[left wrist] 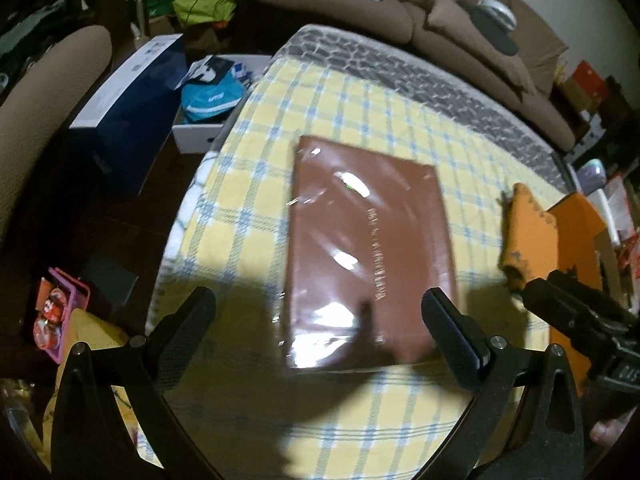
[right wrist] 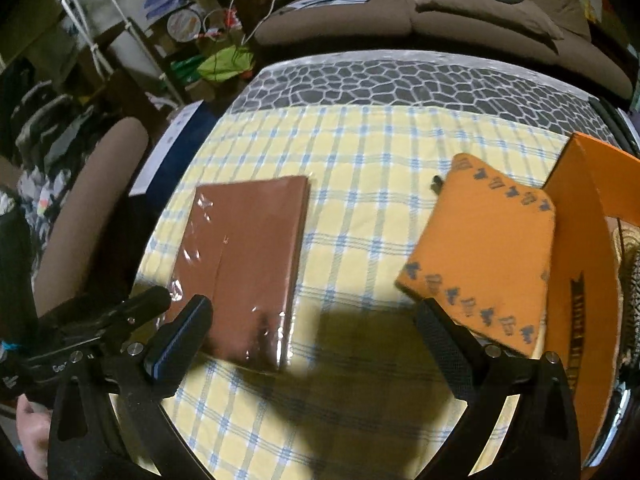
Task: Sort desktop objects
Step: 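Grasp the brown leather pouch edge with both grippers and lift it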
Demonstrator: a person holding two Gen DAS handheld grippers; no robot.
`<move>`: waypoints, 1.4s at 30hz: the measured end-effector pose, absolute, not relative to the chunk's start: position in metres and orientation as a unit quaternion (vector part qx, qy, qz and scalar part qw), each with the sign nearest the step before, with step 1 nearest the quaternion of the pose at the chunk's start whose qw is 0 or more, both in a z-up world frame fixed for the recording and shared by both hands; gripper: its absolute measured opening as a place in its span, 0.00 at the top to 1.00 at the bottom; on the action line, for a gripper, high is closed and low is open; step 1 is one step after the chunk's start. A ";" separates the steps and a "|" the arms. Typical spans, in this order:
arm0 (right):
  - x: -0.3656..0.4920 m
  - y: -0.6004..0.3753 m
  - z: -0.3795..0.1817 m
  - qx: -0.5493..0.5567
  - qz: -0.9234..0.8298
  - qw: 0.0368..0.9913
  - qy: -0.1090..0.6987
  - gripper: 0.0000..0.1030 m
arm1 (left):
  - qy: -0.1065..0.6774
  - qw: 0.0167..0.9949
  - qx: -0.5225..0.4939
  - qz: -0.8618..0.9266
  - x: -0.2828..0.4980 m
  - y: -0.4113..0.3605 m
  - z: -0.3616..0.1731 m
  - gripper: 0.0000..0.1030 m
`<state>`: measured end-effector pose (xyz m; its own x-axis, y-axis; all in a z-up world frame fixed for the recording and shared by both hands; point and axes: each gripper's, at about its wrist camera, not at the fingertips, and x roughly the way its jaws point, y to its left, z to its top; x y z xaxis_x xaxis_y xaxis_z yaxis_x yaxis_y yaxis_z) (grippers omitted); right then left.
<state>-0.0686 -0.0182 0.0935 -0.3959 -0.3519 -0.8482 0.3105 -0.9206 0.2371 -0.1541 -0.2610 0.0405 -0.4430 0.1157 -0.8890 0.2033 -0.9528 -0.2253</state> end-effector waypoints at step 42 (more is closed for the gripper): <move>-0.066 -0.027 0.094 0.500 -0.834 0.225 -0.062 0.79 | 0.204 -0.018 0.506 -0.838 -0.158 -0.251 0.062 0.80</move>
